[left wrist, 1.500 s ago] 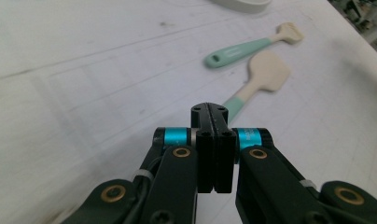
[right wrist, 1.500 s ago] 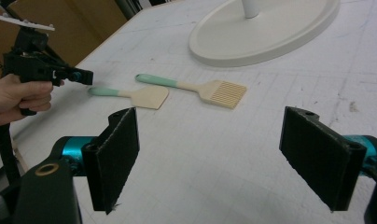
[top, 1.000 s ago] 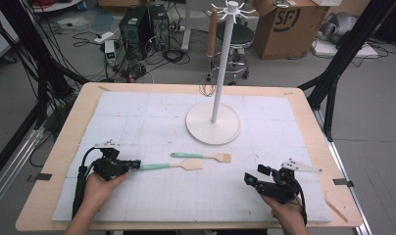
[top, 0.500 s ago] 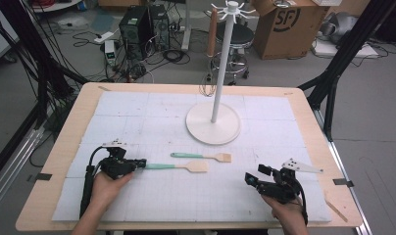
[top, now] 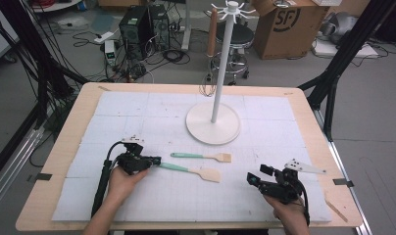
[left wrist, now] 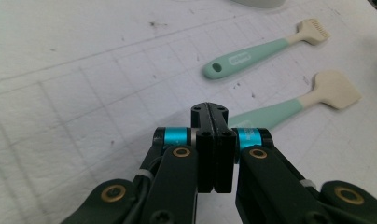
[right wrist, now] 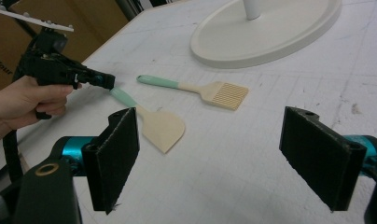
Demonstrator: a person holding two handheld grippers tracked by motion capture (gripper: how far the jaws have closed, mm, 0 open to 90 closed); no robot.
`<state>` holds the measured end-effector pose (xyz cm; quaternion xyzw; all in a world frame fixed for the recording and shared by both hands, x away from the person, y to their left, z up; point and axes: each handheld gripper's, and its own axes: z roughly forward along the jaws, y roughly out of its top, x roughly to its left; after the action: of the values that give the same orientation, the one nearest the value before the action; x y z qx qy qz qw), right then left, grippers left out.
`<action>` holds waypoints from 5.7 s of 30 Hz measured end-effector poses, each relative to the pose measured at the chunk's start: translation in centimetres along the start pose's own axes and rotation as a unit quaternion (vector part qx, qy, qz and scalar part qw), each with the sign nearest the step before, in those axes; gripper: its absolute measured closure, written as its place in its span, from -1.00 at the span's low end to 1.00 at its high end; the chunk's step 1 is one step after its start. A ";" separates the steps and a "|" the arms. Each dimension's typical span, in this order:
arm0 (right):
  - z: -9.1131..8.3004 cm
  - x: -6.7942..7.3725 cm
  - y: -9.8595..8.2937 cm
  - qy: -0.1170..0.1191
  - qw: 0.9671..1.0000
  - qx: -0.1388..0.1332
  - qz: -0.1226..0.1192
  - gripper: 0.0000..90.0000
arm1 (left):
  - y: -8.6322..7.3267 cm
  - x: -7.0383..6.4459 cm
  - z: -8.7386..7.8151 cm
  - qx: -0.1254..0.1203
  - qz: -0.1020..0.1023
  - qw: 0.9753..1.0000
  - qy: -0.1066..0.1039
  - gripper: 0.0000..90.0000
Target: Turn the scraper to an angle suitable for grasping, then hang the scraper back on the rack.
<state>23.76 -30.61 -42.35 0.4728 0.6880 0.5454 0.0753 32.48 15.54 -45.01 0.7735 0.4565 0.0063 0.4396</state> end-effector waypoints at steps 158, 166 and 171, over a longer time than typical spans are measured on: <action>16.0 7.4 2.2 0.051 0.927 0.263 -0.264 0.79 | -6.2 -4.1 -6.6 -0.029 0.044 0.995 -0.083 -0.49; 15.2 6.1 3.5 0.065 0.948 0.239 -0.198 0.80 | -6.2 -3.9 -6.7 -0.028 0.044 0.995 -0.084 -0.47; 14.8 5.3 4.1 0.104 0.955 0.236 -0.146 0.80 | -6.2 -3.9 -6.8 -0.033 0.044 0.995 -0.082 -0.47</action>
<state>32.39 -16.84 -42.63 0.3126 0.8626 0.3965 -0.0319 23.03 18.56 -43.53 0.7756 0.3842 -0.0227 0.5002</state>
